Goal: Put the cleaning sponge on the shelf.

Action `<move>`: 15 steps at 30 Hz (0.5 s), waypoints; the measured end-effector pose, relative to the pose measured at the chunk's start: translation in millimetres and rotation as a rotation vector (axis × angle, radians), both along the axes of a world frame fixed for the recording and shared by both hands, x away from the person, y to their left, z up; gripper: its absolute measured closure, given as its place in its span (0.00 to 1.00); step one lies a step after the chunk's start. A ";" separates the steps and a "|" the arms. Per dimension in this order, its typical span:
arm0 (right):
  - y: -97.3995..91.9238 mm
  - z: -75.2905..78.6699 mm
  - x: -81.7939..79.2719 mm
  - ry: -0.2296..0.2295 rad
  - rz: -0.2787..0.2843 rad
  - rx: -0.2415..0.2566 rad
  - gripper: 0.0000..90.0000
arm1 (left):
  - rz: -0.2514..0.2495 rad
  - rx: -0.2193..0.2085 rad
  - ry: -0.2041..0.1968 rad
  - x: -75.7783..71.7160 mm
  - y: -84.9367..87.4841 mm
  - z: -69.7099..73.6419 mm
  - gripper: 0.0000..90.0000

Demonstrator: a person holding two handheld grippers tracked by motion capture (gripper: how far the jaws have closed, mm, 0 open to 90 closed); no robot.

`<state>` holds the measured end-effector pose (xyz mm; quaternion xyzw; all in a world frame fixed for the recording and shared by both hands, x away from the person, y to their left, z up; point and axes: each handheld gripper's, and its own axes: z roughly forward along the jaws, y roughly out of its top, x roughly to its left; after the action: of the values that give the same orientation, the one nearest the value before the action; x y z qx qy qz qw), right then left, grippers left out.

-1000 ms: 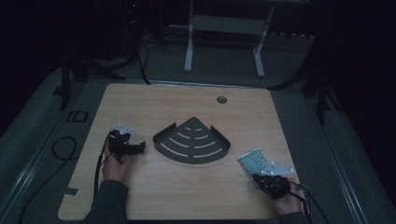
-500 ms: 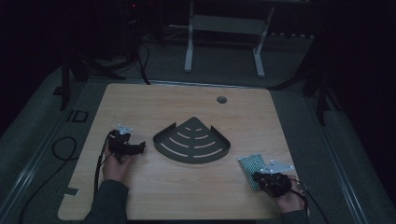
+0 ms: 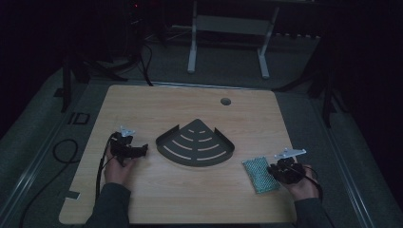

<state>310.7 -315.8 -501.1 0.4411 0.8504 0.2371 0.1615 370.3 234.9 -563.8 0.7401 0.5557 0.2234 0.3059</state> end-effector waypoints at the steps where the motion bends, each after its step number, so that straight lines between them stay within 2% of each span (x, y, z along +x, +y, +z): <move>1: -1.4 -0.6 2.6 0.017 -0.004 0.010 0.83 | 0.000 0.000 0.000 0.0 0.0 0.0 0.11; 11: -9.7 -3.7 22.6 0.165 -0.062 0.061 0.82 | 0.000 0.000 0.000 0.0 0.0 0.0 0.11; 15: -11.3 -5.1 27.3 0.204 -0.086 0.057 0.83 | 0.000 0.000 0.000 0.0 0.0 0.0 0.11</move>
<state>338.1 -327.1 -506.2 0.5036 0.8354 0.2081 0.0716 370.3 234.9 -563.8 0.7401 0.5557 0.2233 0.3059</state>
